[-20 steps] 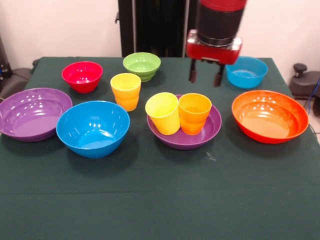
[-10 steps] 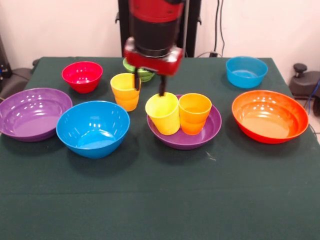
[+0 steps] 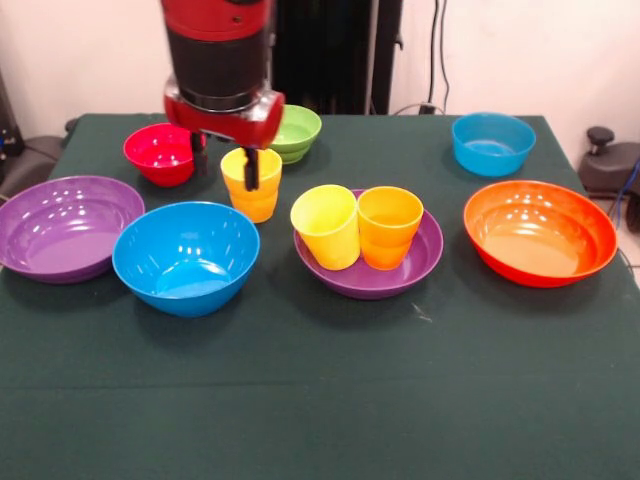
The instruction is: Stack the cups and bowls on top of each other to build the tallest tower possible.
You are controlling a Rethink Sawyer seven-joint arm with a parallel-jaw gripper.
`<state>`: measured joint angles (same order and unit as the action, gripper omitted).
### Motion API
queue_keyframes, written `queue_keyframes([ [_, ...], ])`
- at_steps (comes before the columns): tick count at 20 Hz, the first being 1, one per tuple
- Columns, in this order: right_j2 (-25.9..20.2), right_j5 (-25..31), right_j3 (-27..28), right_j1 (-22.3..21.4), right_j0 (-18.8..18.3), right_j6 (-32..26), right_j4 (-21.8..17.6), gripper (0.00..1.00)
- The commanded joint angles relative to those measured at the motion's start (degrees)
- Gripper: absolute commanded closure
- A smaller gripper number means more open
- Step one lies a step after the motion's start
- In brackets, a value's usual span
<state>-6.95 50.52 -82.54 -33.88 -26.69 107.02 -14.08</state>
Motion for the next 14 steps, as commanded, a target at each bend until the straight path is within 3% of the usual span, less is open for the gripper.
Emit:
queue_keyframes([
  [1, -9.1, 6.0, 4.3, 2.7, -1.6, -20.4, -6.0, 0.00],
  [8, -10.6, 3.0, 3.5, 4.8, -3.0, -19.8, -7.2, 0.00],
  [14, -10.5, -0.6, -3.4, 2.6, -3.7, -14.2, -7.1, 0.00],
])
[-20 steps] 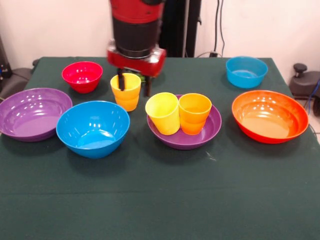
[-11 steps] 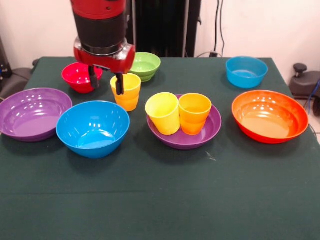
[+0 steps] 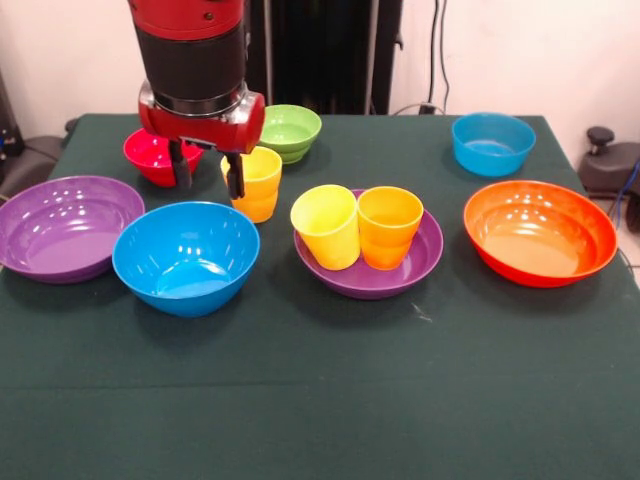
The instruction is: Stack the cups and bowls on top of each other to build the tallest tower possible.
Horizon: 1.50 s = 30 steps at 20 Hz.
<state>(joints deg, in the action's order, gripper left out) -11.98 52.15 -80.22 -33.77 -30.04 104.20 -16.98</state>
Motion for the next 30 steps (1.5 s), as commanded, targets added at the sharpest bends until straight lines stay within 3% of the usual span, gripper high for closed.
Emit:
queue_keyframes([
  [1, -5.2, -3.4, -8.3, 1.2, -0.5, -9.8, -3.9, 0.00],
  [5, -3.9, -6.1, -13.8, -1.2, -0.6, -6.1, -3.7, 0.00],
  [15, -1.8, -7.4, -21.2, -4.8, -1.1, -3.1, -4.2, 0.00],
  [25, 0.4, -18.9, -24.8, -1.1, 0.9, 2.6, -6.9, 0.00],
  [30, 1.5, -22.0, -25.8, -0.6, 1.5, 3.5, -7.5, 0.00],
])
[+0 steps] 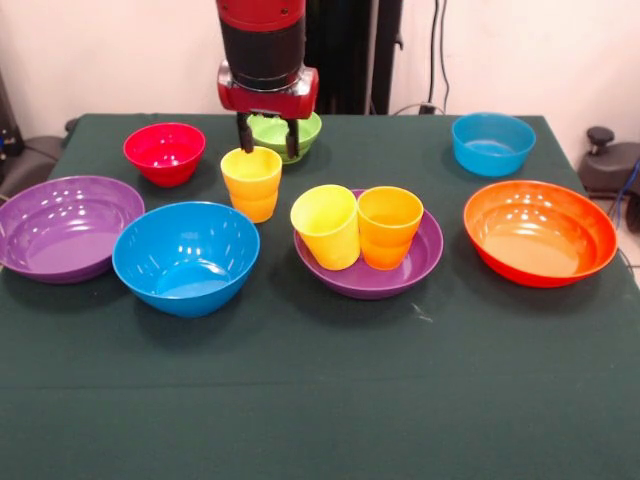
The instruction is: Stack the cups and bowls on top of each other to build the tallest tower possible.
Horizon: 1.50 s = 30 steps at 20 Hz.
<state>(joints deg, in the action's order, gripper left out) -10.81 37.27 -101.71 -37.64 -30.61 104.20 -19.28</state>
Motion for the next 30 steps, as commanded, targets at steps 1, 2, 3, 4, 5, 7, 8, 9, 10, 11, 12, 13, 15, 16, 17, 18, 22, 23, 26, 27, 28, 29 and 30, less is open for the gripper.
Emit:
queue_keyframes([
  [1, 0.7, -7.8, -4.4, 3.5, 2.4, 3.7, -5.5, 0.00],
  [2, 0.9, -8.3, -4.5, 3.8, 2.6, 3.7, -5.7, 0.00],
  [3, 1.6, -9.6, -4.3, 4.7, 3.4, 4.5, -6.2, 0.00],
  [4, 2.1, -10.7, -4.3, 5.3, 3.8, 4.9, -6.4, 0.00],
  [5, 2.8, -13.0, -4.4, 6.6, 4.3, 5.9, -6.8, 0.00],
  [7, 3.6, -15.8, -4.6, 8.2, 4.7, 6.8, -6.9, 0.00],
  [8, 3.9, -16.5, -4.6, 8.5, 4.9, 6.9, -6.9, 0.00],
  [9, 4.3, -17.3, -4.7, 8.9, 5.1, 7.1, -6.9, 0.00],
  [10, 4.5, -17.6, -4.8, 8.9, 5.2, 6.9, -6.7, 0.00],
  [11, 4.7, -17.7, -4.7, 9.2, 5.4, 6.5, -6.6, 0.00],
  [12, 5.0, -17.9, -4.7, 9.3, 5.6, 6.3, -6.4, 0.00],
  [13, 5.0, -18.0, -4.4, 9.6, 5.6, 5.8, -6.3, 0.00],
  [15, 5.2, -18.7, -4.1, 10.6, 5.6, 5.5, -6.1, 0.00],
  [16, 5.4, -19.1, -4.0, 11.0, 5.7, 5.4, -6.0, 0.00],
  [17, 5.5, -19.7, -3.8, 11.6, 5.8, 5.4, -5.9, 0.00],
  [18, 5.7, -20.0, -3.7, 12.0, 5.9, 5.4, -5.8, 0.00],
  [22, 6.0, -20.9, -3.2, 13.0, 6.1, 4.9, -5.4, 0.00],
  [23, 6.4, -21.0, -3.2, 13.1, 6.4, 5.0, -5.5, 0.00],
  [26, 6.9, -20.5, -2.8, 13.3, 6.7, 4.5, -5.6, 0.00],
  [27, 7.3, -20.0, -2.5, 13.3, 7.1, 4.2, -5.8, 0.00],
  [28, 7.7, -19.5, -2.3, 13.3, 7.4, 3.8, -5.7, 1.00],
  [29, 8.0, -19.0, -2.0, 13.4, 7.7, 3.7, -5.8, 1.00],
  [30, 8.3, -18.5, -1.8, 13.4, 8.0, 3.7, -5.9, 1.00],
])
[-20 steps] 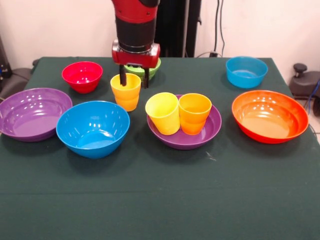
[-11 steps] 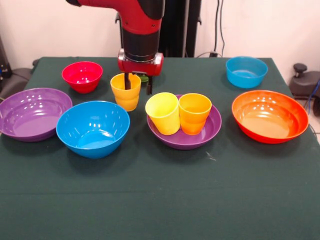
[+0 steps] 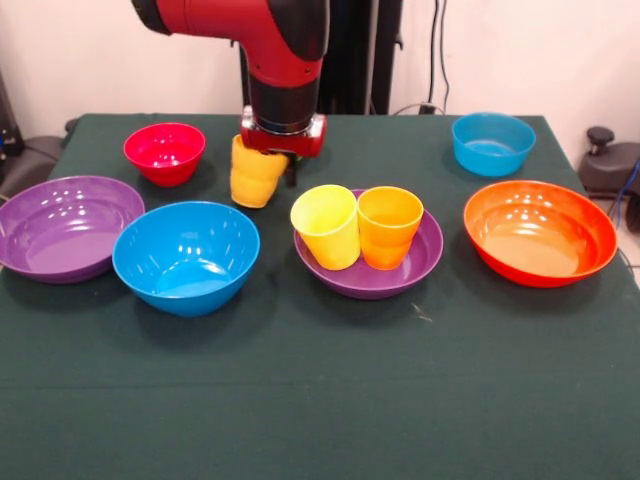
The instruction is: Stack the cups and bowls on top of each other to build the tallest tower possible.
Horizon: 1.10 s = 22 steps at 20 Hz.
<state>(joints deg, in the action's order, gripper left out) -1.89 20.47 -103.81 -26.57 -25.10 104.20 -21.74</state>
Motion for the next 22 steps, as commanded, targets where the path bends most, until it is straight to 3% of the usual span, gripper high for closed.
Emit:
queue_keyframes([
  [1, -0.6, -1.5, 0.3, 2.4, 2.4, 3.4, -3.3, 1.00],
  [15, 0.4, -4.5, 0.5, 2.8, 3.7, 4.2, -2.6, 1.00],
  [22, 0.4, -4.7, -4.2, -1.6, 7.1, 8.2, 0.7, 1.00],
])
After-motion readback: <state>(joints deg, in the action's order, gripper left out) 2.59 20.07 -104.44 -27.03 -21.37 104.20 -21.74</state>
